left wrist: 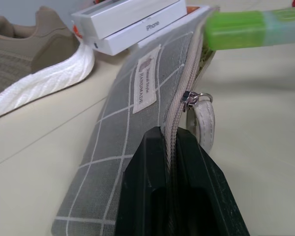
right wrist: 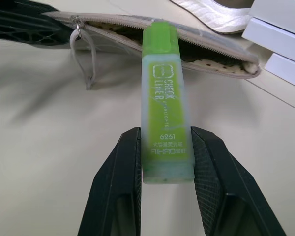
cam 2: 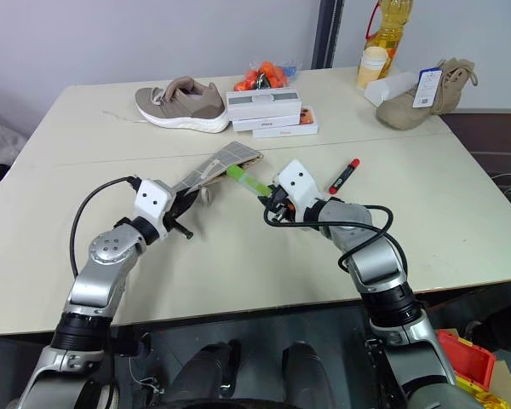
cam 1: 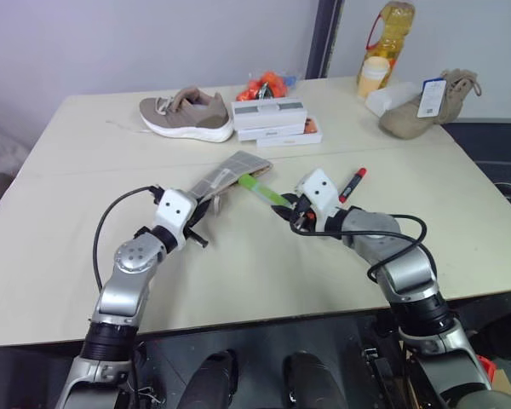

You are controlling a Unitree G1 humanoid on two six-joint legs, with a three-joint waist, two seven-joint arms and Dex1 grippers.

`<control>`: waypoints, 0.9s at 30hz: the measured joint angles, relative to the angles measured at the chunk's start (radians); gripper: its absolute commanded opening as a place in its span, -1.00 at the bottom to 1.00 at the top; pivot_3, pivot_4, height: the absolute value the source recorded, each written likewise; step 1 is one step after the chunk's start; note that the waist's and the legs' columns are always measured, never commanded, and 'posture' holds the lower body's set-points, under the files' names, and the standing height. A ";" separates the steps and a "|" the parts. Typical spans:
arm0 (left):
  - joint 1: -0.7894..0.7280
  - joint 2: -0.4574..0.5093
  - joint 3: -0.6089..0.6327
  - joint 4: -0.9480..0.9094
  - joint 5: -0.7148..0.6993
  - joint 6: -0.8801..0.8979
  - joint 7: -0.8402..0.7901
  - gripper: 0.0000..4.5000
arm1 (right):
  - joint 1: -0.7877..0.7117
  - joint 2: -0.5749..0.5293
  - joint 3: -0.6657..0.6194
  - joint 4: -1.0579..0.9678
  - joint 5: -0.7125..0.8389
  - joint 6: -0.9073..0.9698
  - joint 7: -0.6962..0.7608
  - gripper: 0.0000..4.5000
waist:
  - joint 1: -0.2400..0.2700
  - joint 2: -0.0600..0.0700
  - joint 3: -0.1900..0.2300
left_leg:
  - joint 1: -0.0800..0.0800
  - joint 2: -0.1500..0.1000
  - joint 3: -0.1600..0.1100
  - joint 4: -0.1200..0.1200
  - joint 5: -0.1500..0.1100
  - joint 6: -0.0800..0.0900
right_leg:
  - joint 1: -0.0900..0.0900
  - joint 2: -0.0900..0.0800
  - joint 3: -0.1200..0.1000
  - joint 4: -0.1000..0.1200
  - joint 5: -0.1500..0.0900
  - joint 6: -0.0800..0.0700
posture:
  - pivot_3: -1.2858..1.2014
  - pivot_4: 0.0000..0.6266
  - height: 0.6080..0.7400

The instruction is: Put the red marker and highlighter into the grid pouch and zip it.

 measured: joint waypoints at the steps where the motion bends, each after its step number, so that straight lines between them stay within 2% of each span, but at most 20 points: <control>1: 0.003 0.000 0.000 -0.006 -0.003 0.000 -0.003 -1.00 | -0.002 -0.001 0.002 0.000 0.000 0.000 0.002 -0.62 | 0.000 0.000 0.000 | 0.000 0.000 0.000 0.000 0.000 0.000 | 0.000 0.000 0.000 0.000 0.000 0.000 | 0.03 -0.52 1.00; 13: 0.021 0.026 -0.012 -0.021 -0.022 -0.020 -0.073 -1.00 | -0.012 -0.068 0.055 -0.001 -0.035 -0.003 0.044 -0.62 | 0.001 0.000 0.000 | 0.000 0.000 0.000 0.000 0.000 0.000 | 0.000 0.000 0.000 0.000 0.000 0.000 | 0.03 -0.52 1.00; 22: 0.069 0.131 -0.050 -0.072 -0.036 -0.069 -0.239 -1.00 | -0.074 -0.217 0.212 -0.105 -0.116 -0.043 0.209 -0.62 | -0.001 0.000 0.000 | 0.000 0.000 0.000 0.000 0.000 0.000 | 0.001 -0.001 -0.001 -0.004 0.000 0.000 | 0.03 -0.52 1.00; 26: 0.104 0.165 -0.063 -0.113 -0.053 -0.069 -0.298 -1.00 | -0.081 -0.203 0.251 -0.105 -0.153 -0.049 0.231 -0.62 | 0.001 0.000 0.000 | -0.001 0.000 -0.001 -0.001 0.000 0.000 | 0.002 -0.001 -0.001 -0.005 0.000 0.000 | 0.03 -0.52 1.00; 27: 0.106 0.168 -0.063 -0.118 -0.054 -0.069 -0.305 -1.00 | -0.083 -0.202 0.252 -0.104 -0.154 -0.049 0.234 -0.40 | 0.001 0.000 0.000 | -0.001 0.000 -0.001 0.000 0.000 0.000 | 0.002 -0.001 -0.001 -0.005 0.000 0.000 | 0.03 -0.52 1.00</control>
